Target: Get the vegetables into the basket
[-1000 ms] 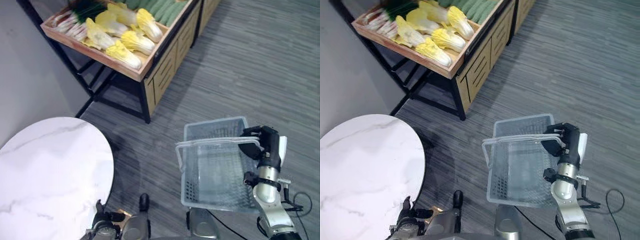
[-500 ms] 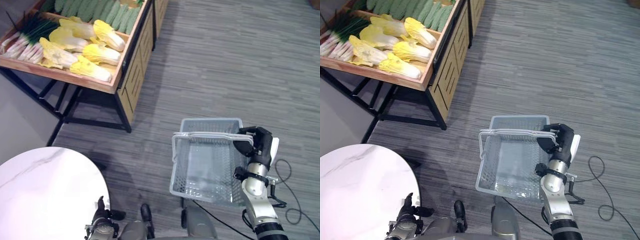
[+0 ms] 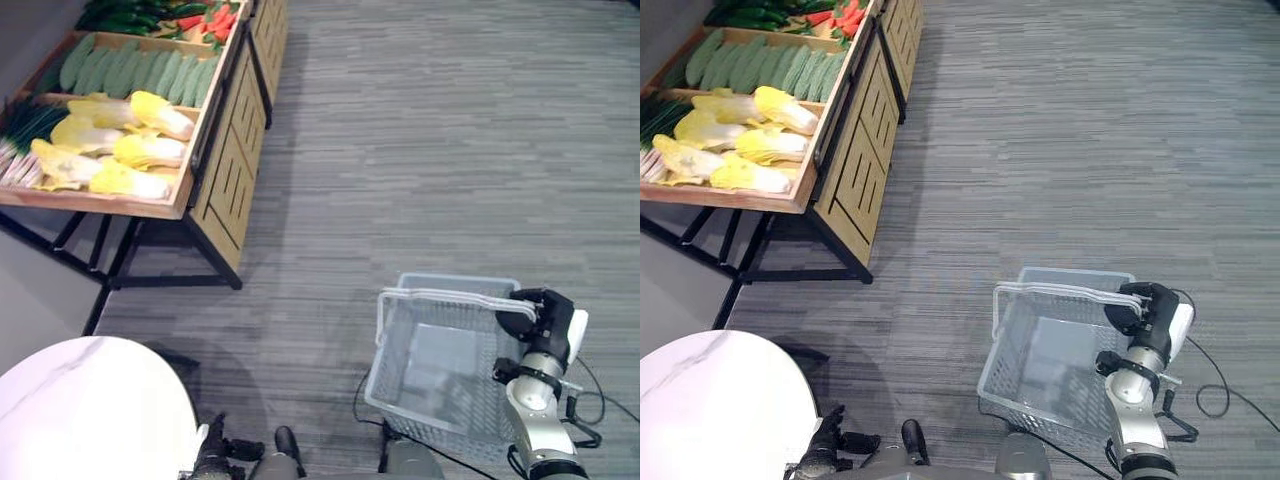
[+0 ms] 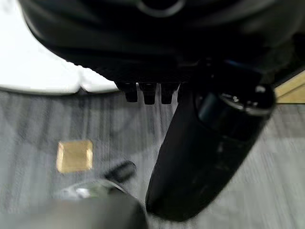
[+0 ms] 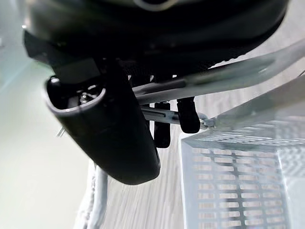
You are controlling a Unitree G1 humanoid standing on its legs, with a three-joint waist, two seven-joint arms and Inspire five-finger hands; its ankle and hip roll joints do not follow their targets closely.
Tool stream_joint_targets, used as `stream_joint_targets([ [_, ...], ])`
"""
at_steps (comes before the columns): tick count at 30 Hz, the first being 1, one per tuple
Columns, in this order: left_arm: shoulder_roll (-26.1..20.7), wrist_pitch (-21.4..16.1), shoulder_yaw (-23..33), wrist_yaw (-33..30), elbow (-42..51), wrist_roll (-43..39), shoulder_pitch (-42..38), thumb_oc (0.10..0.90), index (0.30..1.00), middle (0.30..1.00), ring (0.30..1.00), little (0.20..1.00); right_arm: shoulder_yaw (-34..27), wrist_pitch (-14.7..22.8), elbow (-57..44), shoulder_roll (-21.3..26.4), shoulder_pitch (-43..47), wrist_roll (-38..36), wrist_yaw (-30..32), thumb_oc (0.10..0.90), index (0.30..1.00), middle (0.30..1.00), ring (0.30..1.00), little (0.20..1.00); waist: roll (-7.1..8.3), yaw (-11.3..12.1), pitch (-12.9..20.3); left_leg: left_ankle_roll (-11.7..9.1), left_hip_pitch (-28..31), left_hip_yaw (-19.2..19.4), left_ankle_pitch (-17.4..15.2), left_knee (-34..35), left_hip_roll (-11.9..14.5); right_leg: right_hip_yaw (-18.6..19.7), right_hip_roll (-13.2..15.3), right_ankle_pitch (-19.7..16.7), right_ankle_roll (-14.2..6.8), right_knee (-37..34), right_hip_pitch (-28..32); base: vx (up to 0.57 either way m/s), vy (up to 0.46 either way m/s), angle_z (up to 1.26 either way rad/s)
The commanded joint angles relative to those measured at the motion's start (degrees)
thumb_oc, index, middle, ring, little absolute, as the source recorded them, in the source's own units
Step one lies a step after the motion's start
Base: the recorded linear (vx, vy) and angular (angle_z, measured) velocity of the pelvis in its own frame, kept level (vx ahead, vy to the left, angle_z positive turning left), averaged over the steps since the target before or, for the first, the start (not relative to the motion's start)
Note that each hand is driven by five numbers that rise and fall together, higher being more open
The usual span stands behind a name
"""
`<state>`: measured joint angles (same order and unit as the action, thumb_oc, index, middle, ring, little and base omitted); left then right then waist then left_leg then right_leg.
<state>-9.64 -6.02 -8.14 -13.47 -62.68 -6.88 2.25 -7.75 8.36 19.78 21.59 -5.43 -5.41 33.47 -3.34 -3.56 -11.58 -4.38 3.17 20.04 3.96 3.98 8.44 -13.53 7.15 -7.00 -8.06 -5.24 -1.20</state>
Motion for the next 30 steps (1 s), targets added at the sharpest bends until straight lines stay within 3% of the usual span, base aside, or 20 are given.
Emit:
stream_joint_targets([
  [1, -2.8, -1.9, 0.5, 2.3, -0.3, -3.1, -2.1, 0.900, 1.000, 1.000, 1.000, 1.000, -3.6, 5.8, -7.7, 2.9, 5.8, 0.4, -1.5, 0.400, 0.300, 0.300, 0.300, 0.300, 2.46, 0.5, 1.1, -1.0, -0.1, -3.9, -4.1, -2.8, -1.5, 1.4, 3.3, 3.0, -3.4, 0.9, 0.9, 0.08, -0.105, -0.08],
  [9, -4.0, -1.9, 0.4, 4.1, -0.7, -1.9, -3.0, 0.900, 1.000, 1.000, 1.000, 1.000, -4.6, 5.5, -7.3, 4.7, 6.3, 1.1, -3.2, 0.400, 0.300, 0.300, 0.300, 0.300, 1.12, -0.3, 1.5, -2.0, 1.2, -3.7, -3.4, -1.9, -0.5, 1.8, 2.2, 4.1, -2.7, 0.9, 1.9, 0.05, -0.065, -0.03],
  [12, -4.3, -1.7, 1.4, 3.3, -1.4, -2.7, -3.3, 0.900, 1.000, 1.000, 1.000, 1.000, -5.0, 5.6, -8.3, 5.1, 6.0, 1.5, -3.3, 0.400, 0.300, 0.300, 0.300, 0.300, 0.43, -0.6, 0.6, -2.5, 0.5, -4.3, -3.2, -3.4, 0.9, 2.3, 1.4, 7.0, -1.1, 6.5, -0.2, 0.05, -0.217, 0.03],
  [14, -4.5, -1.5, 2.3, 2.6, -1.2, -2.3, -3.7, 0.900, 1.000, 1.000, 1.000, 1.000, -5.8, 6.7, -11.5, 5.0, 3.8, 2.1, -2.9, 0.400, 0.300, 0.300, 0.300, 0.300, 0.54, -0.7, -0.9, -3.8, -3.6, -7.2, -2.1, -14.0, 2.7, 2.1, 0.3, 8.8, 0.9, 6.5, 0.8, 0.06, -0.285, 0.11],
  [15, -4.5, -1.7, 2.3, 2.5, -0.7, -2.7, -3.8, 0.900, 1.000, 1.000, 1.000, 1.000, -6.0, 6.9, -12.0, 5.3, 3.7, 2.0, -2.9, 0.400, 0.300, 0.300, 0.300, 0.300, 0.94, -0.5, -1.9, -4.2, -5.8, -8.8, -1.2, -18.9, 2.6, 2.2, 0.1, 9.1, 1.5, 6.6, 1.3, 0.01, -0.151, 0.30],
  [16, -4.4, -1.9, 2.2, 2.1, -0.3, -3.2, -3.9, 0.900, 1.000, 1.000, 1.000, 1.000, -5.7, 7.2, -12.3, 5.3, 3.8, 1.9, -2.8, 0.400, 0.300, 0.300, 0.300, 0.300, 1.13, 0.5, -3.0, -4.5, -7.2, -12.4, -0.5, -21.3, 1.0, 2.7, 0.1, 9.4, 1.6, 6.8, 1.6, 0.01, -0.089, 0.32],
  [18, -4.3, -2.0, 2.1, 1.3, -0.5, -3.9, -4.4, 0.900, 1.000, 1.000, 1.000, 1.000, -5.6, 7.8, -11.9, 5.3, 4.2, 1.5, -2.2, 0.400, 0.300, 0.300, 0.300, 0.300, 1.78, 1.6, -3.7, -3.9, -10.9, -18.4, -2.2, -17.6, -3.2, 3.4, 0.6, 9.5, 1.2, 6.2, 1.9, 0.06, -0.016, -0.19],
  [19, -4.1, -1.9, 2.2, 1.2, -0.7, -4.1, -4.4, 0.900, 1.000, 1.000, 1.000, 1.000, -5.7, 7.9, -11.7, 5.3, 4.0, 1.2, -2.2, 0.400, 0.300, 0.300, 0.300, 0.300, 1.98, 1.8, -3.7, -3.3, -12.0, -19.6, -2.9, -15.0, -3.5, 3.9, 0.6, 9.5, 0.9, 6.1, 2.0, 0.14, 0.025, -0.37],
  [21, -4.2, -1.9, 2.1, 0.6, -1.6, -3.9, -4.4, 0.900, 1.000, 1.000, 1.000, 1.000, -5.6, 7.9, -11.4, 5.6, 3.8, 1.4, -1.8, 0.400, 0.300, 0.300, 0.300, 0.300, 1.76, 2.0, -3.5, -3.2, -13.8, -20.3, 0.6, -9.3, -1.3, 4.6, 0.4, 9.9, 0.3, 5.9, 2.5, 0.19, 0.101, -0.14],
  [23, -4.1, -1.6, 2.2, -0.2, -2.8, -3.1, -3.8, 0.900, 1.000, 1.000, 1.000, 1.000, -4.9, 7.6, -11.0, 6.2, 4.2, 1.7, -1.4, 0.400, 0.300, 0.300, 0.300, 0.300, 1.47, 3.3, -2.8, -4.1, -14.3, -22.7, 3.8, -4.6, -1.2, 6.8, 0.2, 10.9, -0.3, 5.2, 4.0, 0.37, 0.285, -0.36],
  [26, -4.1, -1.4, 2.2, -0.2, -3.6, -2.9, -3.6, 0.900, 1.000, 1.000, 1.000, 1.000, -4.8, 6.7, -10.6, 6.0, 4.0, 2.2, -1.8, 0.400, 0.300, 0.300, 0.300, 0.300, 1.79, 3.6, -2.2, -3.0, -12.6, -20.6, 2.8, -3.5, -1.9, 8.3, 1.2, 11.3, -1.0, 5.6, 4.6, 0.23, 0.267, -0.69],
  [30, -4.4, -1.5, 1.8, -0.6, -4.0, -2.6, -4.6, 0.900, 1.000, 1.000, 1.000, 1.000, -4.2, 5.8, -9.1, 4.7, 5.7, 2.5, -1.7, 0.400, 0.300, 0.300, 0.300, 0.300, 3.53, 3.9, -2.2, -0.4, -11.9, -17.9, 0.0, -5.0, -4.0, 10.3, 4.3, 9.9, -3.0, 6.5, 3.5, 0.12, 0.231, -0.58],
])
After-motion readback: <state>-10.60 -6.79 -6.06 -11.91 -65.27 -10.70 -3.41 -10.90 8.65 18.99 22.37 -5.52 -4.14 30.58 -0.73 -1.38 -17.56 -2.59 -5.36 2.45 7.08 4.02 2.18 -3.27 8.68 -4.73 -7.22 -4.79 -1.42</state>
